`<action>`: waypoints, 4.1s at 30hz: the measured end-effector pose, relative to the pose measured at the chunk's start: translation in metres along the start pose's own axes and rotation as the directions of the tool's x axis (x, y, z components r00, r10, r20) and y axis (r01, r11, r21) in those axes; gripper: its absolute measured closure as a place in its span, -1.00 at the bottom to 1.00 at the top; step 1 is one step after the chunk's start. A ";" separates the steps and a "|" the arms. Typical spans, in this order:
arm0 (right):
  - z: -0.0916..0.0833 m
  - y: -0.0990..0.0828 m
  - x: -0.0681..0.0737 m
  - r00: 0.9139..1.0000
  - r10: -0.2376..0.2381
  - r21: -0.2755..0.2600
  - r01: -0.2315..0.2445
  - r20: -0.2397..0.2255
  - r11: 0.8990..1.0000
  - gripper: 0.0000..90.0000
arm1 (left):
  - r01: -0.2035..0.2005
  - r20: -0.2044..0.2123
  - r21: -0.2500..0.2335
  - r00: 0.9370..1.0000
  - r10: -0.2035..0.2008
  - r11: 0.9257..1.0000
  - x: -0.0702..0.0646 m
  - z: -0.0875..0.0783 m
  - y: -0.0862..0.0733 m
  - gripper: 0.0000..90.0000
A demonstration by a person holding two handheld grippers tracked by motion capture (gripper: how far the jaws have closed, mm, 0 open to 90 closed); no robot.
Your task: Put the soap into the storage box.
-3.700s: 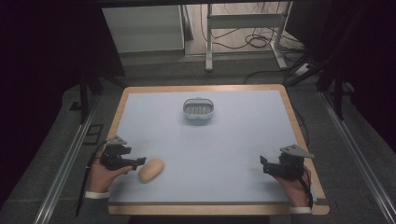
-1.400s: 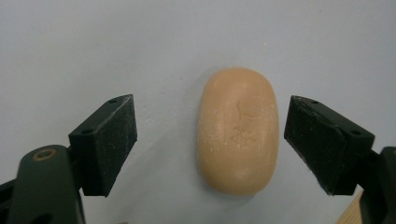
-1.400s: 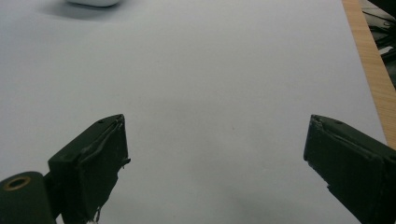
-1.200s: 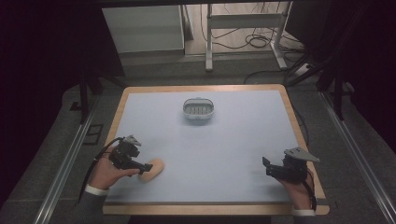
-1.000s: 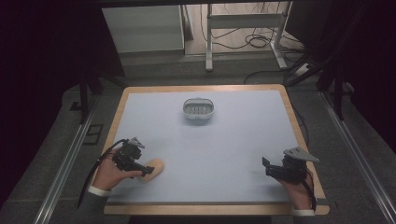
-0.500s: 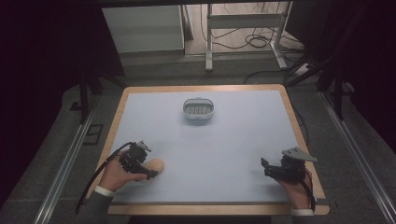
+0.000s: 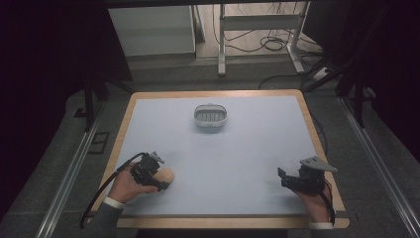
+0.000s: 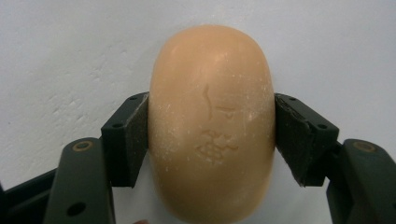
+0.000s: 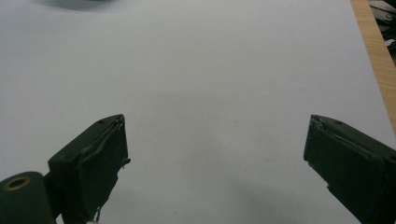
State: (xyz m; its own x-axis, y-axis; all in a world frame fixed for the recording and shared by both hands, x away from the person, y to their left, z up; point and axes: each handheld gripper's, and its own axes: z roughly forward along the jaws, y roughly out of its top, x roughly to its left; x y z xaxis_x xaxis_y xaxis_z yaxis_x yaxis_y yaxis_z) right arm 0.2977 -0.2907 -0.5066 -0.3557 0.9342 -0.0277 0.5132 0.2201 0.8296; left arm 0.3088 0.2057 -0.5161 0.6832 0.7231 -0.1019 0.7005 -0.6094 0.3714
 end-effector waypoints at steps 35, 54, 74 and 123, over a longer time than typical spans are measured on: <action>-0.001 -0.001 -0.003 1.000 0.012 0.003 -0.012 0.020 1.000 -0.85 | -0.022 0.032 -0.068 0.999 0.025 0.997 0.006 -0.020 0.014 -0.27; -0.001 -0.001 -0.003 1.000 0.012 0.003 -0.012 0.020 1.000 -0.85 | -0.044 0.048 -0.091 0.998 0.048 0.995 0.003 -0.021 0.032 -0.27; -0.002 -0.002 -0.005 1.000 0.013 0.000 -0.013 0.026 1.000 -0.85 | -0.050 0.051 -0.093 0.997 0.055 0.994 0.007 -0.019 0.051 -0.27; -0.002 -0.003 -0.007 0.999 0.011 0.009 -0.011 0.034 1.000 -0.85 | -0.071 0.038 -0.097 0.996 0.075 0.993 0.011 -0.022 0.079 -0.27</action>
State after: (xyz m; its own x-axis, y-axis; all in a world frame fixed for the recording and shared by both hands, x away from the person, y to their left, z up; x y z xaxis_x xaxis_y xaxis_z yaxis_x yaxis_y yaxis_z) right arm 0.2976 -0.2987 -0.5079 -0.3229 0.9457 -0.0377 0.5242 0.2119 0.8248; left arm 0.3668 0.1727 -0.4673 0.7415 0.6621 -0.1089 0.6267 -0.6253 0.4651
